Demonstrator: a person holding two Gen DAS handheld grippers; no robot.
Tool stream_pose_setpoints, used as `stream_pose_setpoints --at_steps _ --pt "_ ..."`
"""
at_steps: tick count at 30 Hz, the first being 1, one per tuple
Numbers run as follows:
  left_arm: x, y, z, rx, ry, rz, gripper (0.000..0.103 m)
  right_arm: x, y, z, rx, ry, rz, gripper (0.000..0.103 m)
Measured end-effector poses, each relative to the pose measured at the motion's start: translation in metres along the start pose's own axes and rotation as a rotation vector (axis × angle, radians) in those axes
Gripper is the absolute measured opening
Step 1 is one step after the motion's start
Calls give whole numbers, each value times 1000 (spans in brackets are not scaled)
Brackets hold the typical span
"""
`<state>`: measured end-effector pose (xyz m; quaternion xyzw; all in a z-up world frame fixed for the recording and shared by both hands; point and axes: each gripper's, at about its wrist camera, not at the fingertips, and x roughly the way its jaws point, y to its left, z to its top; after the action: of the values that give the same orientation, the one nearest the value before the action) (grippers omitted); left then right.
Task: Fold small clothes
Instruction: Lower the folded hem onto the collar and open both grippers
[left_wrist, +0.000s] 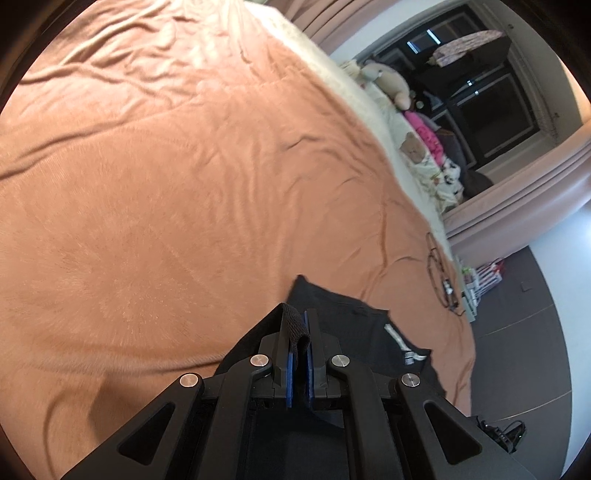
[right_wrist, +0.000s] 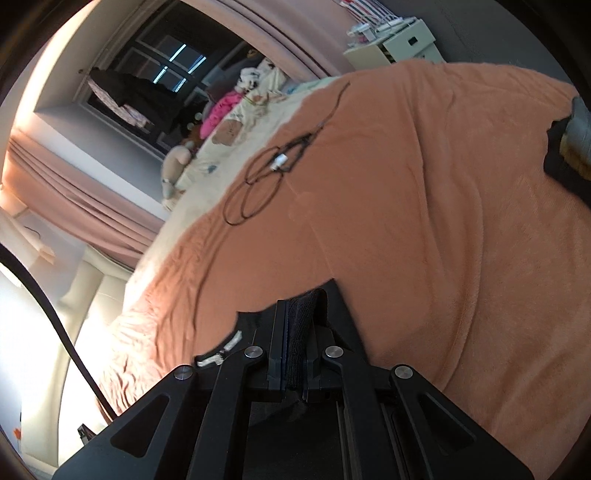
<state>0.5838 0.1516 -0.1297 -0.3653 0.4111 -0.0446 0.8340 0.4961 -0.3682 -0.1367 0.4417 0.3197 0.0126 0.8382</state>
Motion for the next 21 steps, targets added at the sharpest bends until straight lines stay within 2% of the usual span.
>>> stream_pose_setpoints --at_steps 8,14,21 --pt "39 12 2 -2 52 28 5 10 -2 8 15 42 -45 2" --pt "52 6 8 42 69 66 5 18 3 16 -8 69 -81 2" --pt "54 -1 10 57 54 80 5 13 2 22 10 59 -68 2"
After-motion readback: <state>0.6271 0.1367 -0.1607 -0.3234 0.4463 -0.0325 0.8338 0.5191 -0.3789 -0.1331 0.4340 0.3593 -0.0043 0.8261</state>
